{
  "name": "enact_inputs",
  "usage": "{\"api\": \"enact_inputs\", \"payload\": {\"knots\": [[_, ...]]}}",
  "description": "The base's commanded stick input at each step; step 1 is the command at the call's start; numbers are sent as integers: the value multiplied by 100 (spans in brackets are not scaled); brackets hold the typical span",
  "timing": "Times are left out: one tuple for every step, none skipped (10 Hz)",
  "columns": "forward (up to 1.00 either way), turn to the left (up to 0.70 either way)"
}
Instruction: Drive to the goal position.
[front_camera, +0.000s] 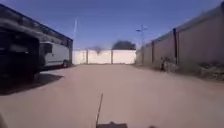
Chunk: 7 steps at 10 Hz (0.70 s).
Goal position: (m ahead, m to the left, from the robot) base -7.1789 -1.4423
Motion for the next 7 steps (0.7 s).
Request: {"api": "enact_inputs", "payload": {"knots": [[100,0],[100,0],[100,0],[100,0],[100,0],[53,0],[0,0]]}}
